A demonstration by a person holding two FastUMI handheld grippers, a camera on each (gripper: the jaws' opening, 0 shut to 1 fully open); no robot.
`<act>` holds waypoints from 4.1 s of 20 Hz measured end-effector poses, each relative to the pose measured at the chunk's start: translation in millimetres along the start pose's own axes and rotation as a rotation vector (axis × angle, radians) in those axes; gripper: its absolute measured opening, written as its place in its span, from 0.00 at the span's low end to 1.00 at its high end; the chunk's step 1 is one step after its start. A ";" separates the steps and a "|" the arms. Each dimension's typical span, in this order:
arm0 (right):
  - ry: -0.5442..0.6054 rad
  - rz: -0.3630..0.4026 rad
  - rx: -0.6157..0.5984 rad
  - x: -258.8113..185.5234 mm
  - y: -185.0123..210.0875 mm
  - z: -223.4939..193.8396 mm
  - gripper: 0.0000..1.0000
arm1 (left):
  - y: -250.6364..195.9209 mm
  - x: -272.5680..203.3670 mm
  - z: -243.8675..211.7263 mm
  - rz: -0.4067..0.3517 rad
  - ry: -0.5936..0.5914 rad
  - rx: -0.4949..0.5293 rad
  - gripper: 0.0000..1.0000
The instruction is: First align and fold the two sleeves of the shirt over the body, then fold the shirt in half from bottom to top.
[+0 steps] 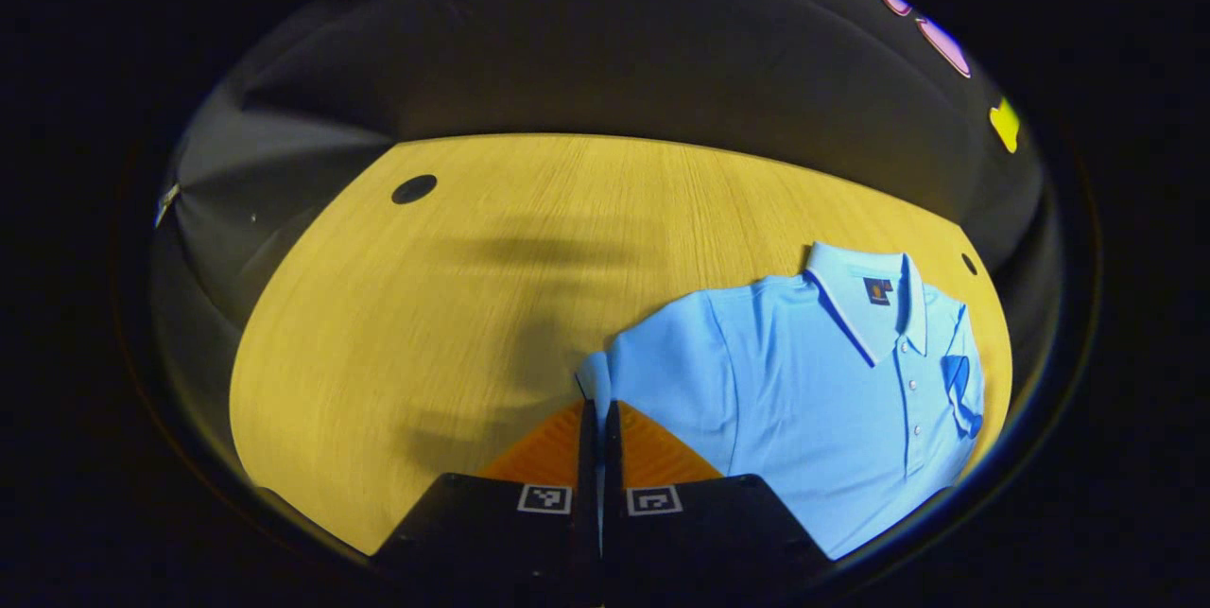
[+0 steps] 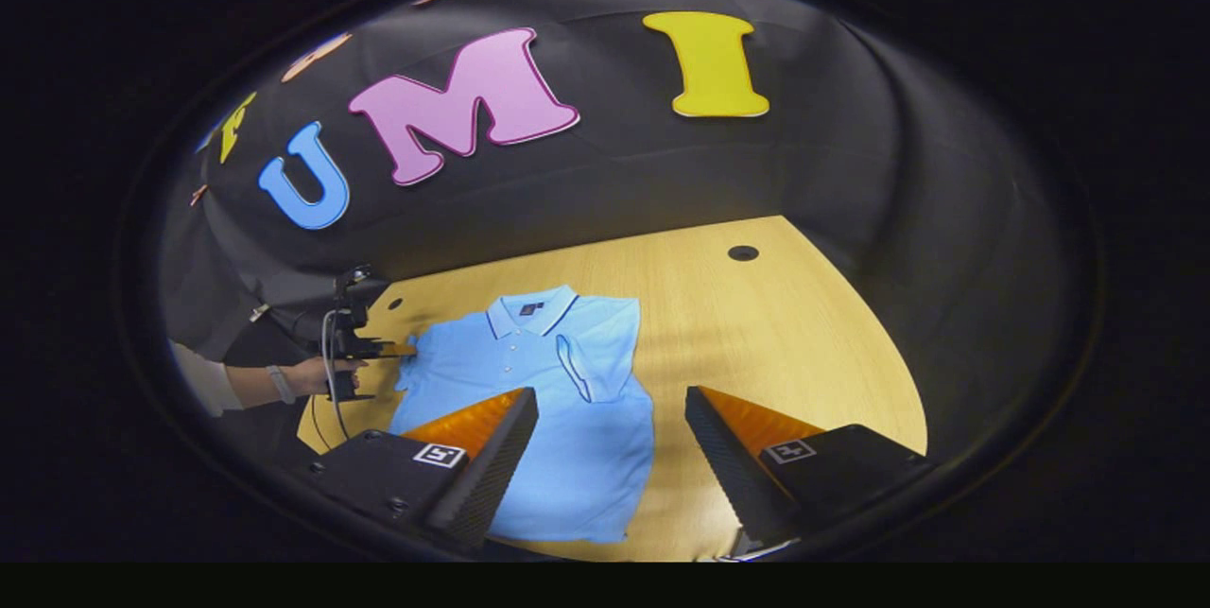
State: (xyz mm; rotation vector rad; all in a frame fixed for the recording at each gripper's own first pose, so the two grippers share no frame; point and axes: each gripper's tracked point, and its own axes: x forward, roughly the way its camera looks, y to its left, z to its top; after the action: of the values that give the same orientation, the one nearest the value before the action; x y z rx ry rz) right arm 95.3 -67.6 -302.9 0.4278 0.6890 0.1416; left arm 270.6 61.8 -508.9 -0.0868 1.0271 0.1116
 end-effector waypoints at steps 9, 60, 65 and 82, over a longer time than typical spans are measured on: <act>0.000 0.009 0.009 0.3 -2.2 -4.8 0.98 | -68.9 -53.3 37.6 -0.160 -0.096 0.043 0.06; 0.505 0.421 0.386 -4.4 39.3 -224.2 0.97 | -52.3 -237.9 -295.3 -0.391 0.395 -0.131 0.83; 0.579 0.425 0.423 -1.0 46.0 -242.4 0.78 | -62.5 -238.3 -300.3 -0.402 0.420 -0.128 0.81; 0.540 0.436 0.487 0.4 50.5 -238.6 0.07 | -74.8 -235.9 -283.9 -0.399 0.348 -0.060 0.06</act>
State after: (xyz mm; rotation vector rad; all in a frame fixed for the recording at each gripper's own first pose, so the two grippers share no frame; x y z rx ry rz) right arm -57.0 58.1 -446.1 1.0284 1.1605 0.5201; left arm -81.2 -59.9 -451.3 -0.3740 1.3331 -0.2443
